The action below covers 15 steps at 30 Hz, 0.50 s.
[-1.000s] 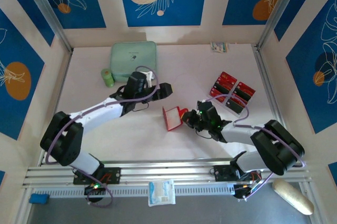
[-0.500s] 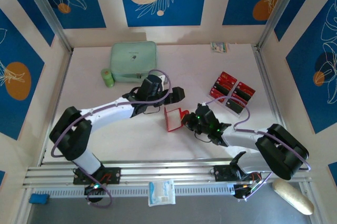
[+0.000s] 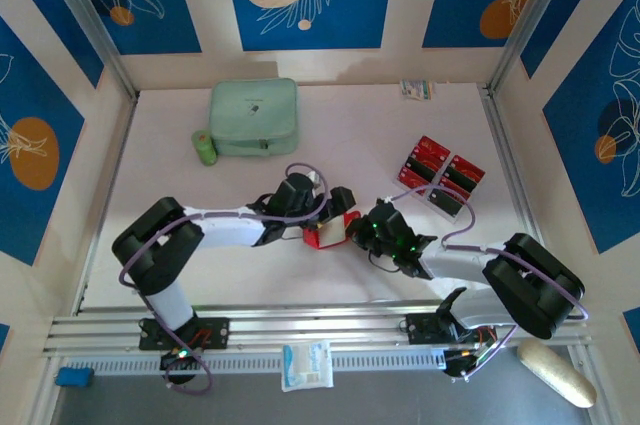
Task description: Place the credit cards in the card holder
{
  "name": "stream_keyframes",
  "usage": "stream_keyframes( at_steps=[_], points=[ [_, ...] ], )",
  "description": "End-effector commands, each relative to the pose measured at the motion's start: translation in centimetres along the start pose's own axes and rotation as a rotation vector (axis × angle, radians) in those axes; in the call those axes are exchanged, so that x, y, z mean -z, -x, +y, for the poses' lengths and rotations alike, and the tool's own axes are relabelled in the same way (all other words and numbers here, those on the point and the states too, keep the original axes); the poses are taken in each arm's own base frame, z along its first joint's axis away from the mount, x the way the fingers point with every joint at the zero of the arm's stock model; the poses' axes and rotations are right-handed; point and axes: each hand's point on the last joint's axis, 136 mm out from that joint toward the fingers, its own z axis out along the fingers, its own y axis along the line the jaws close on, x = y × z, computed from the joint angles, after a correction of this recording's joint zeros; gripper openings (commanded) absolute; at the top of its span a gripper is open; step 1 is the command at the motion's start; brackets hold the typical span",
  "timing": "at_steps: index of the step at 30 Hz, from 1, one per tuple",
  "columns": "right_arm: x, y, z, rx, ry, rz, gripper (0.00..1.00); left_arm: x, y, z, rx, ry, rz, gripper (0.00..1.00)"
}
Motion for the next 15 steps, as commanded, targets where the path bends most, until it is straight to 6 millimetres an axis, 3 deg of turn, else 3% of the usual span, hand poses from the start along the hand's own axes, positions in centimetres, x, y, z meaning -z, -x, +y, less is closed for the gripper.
stream_keyframes(
  at_steps=[1, 8, 15],
  points=[
    [0.3, 0.3, -1.1, -0.018, -0.034, -0.038, 0.0, 1.6, 0.8, -0.2, -0.028, 0.006, -0.056, 0.97],
    [0.6, 0.3, -1.6, -0.022, -0.052, -0.051, 0.0, 3.5, 0.9, 2.7, -0.153, 0.152, -0.073, 0.98],
    [0.3, 0.0, -1.8, -0.033, -0.061, -0.042, 0.0, 3.1, -0.1, 6.6, -0.266, 0.262, -0.03, 0.98]
  ],
)
